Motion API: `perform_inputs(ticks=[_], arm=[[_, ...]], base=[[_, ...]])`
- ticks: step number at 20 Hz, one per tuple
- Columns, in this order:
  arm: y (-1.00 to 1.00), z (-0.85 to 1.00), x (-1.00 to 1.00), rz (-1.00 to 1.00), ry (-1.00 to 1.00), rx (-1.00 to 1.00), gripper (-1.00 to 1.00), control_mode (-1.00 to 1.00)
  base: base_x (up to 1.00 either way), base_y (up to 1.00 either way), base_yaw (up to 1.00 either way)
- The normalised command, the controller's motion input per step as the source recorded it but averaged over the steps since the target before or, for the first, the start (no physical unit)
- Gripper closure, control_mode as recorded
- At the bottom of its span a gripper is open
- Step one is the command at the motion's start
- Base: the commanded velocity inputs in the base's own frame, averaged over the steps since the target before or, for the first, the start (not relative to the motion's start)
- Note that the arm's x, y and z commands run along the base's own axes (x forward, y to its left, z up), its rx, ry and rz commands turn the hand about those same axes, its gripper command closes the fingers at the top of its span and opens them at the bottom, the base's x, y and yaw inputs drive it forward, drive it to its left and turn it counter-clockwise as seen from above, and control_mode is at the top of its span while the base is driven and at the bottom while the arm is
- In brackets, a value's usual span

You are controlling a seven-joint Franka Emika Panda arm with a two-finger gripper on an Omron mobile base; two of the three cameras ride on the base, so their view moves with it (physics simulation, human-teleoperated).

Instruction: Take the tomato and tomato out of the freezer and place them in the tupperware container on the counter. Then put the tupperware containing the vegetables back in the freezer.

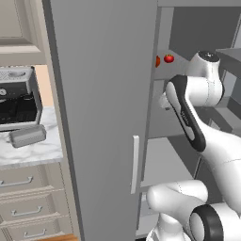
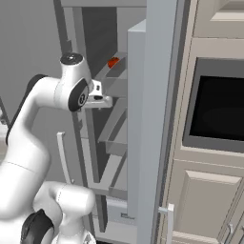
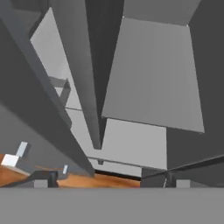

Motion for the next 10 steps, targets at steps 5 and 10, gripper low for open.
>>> perform_inputs(ticks=[5, 10], arm=[[-0.03, 0.41, 0.06, 0.16, -0.19, -0.15, -1.0, -1.0], [-0.17, 0.44, 0.26, 0.23, -0.16, -0.11, -1.0, -1.0]], base=[[0.0, 0.0, 0.0], [0.0, 0.0, 0.0]])
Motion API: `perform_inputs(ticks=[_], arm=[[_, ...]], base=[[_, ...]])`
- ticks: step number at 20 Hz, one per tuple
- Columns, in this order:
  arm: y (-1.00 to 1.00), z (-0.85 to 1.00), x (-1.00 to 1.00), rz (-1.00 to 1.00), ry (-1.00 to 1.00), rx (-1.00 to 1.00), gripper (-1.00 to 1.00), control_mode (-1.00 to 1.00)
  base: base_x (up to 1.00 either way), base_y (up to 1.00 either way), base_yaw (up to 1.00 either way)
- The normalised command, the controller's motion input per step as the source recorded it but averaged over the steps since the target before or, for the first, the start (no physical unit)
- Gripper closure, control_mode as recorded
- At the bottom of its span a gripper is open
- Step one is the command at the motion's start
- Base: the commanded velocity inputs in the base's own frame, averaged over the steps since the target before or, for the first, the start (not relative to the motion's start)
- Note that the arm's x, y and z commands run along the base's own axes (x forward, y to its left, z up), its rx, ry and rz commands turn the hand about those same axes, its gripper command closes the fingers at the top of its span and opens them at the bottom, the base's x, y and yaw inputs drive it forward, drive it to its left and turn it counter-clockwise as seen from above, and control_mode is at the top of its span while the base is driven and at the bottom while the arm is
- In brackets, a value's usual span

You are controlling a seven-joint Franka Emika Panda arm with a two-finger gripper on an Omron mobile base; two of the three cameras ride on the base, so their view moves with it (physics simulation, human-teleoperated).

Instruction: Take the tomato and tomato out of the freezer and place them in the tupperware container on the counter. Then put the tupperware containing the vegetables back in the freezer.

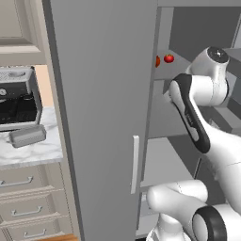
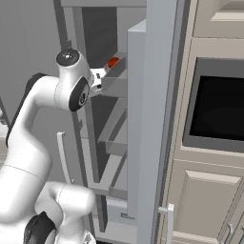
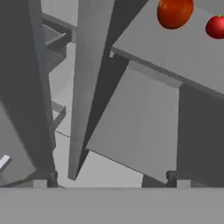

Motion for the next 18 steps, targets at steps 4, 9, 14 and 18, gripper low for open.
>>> perform_inputs(ticks=[4, 9, 14, 18], arm=[[-0.15, 0.34, 0.38, 0.27, -0.12, -0.03, -1.0, -1.0], [-0.01, 0.26, 0.38, 0.13, -0.11, -0.11, -1.0, -1.0], [0.0, 0.23, 0.54, 0.05, -0.05, -0.14, -1.0, -1.0], [-0.06, 0.17, 0.65, 0.14, -0.02, -0.07, -1.0, -1.0]], base=[[0.0, 0.0, 0.0], [0.0, 0.0, 0.0], [0.0, 0.0, 0.0], [0.0, 0.0, 0.0]])
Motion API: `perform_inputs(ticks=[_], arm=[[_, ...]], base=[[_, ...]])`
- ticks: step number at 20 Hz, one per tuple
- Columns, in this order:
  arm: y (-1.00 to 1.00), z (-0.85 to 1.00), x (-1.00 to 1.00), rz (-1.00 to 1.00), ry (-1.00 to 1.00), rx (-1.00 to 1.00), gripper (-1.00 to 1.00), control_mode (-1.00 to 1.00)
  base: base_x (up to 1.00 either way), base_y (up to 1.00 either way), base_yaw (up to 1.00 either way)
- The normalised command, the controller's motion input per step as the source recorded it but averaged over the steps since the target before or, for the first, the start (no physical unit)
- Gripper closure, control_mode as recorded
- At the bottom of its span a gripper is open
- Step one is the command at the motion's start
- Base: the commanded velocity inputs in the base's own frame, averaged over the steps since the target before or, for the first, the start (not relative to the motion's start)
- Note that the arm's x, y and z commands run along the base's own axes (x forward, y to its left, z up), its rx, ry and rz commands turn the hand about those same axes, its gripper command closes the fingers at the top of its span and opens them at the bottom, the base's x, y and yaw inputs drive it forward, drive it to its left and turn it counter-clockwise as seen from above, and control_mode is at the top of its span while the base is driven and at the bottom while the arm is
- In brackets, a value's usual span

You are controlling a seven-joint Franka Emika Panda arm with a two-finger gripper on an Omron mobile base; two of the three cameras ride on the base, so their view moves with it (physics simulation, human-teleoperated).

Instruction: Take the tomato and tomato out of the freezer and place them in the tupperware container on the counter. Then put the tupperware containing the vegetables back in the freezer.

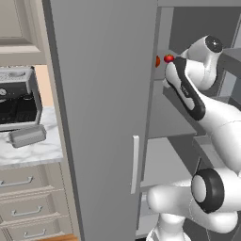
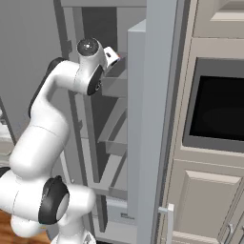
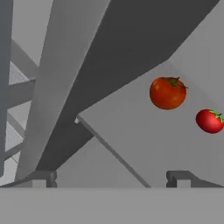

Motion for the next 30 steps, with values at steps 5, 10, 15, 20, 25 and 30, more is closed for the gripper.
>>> perform_inputs(ticks=[5, 10, 15, 20, 25, 30], arm=[[-0.14, 0.14, 0.61, 0.2, -0.02, -0.02, -1.0, -1.0], [-0.09, 0.07, 0.37, 0.15, -0.05, -0.04, -1.0, -1.0], [0.0, 0.01, 0.4, 0.04, -0.03, -0.05, -1.0, -1.0], [0.0, 0.0, 0.38, 0.0, -0.02, 0.0, -1.0, -1.0], [0.0, 0.0, 0.35, 0.03, 0.0, 0.0, -1.0, -1.0], [0.0, 0.0, 0.3, 0.07, 0.0, 0.0, -1.0, -1.0]], base=[[0.0, 0.0, 0.0], [0.0, 0.0, 0.0], [0.0, 0.0, 0.0], [0.0, 0.0, 0.0], [0.0, 0.0, 0.0], [0.0, 0.0, 0.0]])
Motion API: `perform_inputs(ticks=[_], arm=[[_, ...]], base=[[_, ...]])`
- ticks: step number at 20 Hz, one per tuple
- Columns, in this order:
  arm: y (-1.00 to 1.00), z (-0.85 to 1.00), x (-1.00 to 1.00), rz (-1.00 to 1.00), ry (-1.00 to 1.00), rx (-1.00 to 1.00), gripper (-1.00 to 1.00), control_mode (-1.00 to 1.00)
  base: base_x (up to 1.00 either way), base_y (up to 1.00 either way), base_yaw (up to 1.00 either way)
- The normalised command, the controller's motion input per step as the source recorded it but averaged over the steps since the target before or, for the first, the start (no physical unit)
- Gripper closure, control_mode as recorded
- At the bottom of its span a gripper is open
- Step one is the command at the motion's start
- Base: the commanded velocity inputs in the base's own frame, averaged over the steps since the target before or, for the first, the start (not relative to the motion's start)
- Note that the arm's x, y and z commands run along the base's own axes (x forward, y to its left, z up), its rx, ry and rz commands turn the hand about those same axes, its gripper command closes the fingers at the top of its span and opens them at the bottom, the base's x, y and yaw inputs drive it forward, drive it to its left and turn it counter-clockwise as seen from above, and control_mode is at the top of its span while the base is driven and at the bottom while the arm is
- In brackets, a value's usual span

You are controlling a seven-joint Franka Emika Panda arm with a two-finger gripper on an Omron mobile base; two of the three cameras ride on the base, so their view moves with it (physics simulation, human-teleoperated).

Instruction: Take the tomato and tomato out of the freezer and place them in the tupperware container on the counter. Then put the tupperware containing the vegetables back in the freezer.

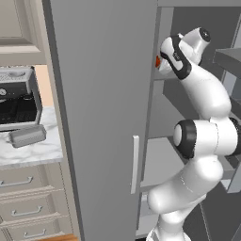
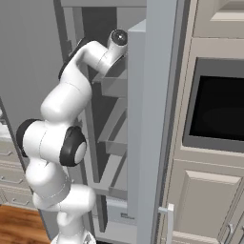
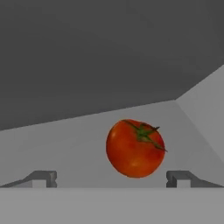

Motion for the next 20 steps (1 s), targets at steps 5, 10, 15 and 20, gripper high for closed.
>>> perform_inputs(ticks=[5, 10, 15, 20], arm=[[0.0, 0.0, 0.22, 0.13, 0.0, 0.0, -1.0, -1.0], [-0.02, 0.0, 0.3, 0.05, 0.0, 0.0, -1.0, -1.0], [-0.01, 0.0, 0.32, 0.01, 0.0, 0.0, -1.0, -1.0], [0.0, 0.0, 0.33, 0.01, 0.0, 0.01, -1.0, -1.0]], base=[[0.0, 0.0, 0.0], [0.0, 0.0, 0.0], [0.0, 0.0, 0.0], [0.0, 0.0, 0.0]])
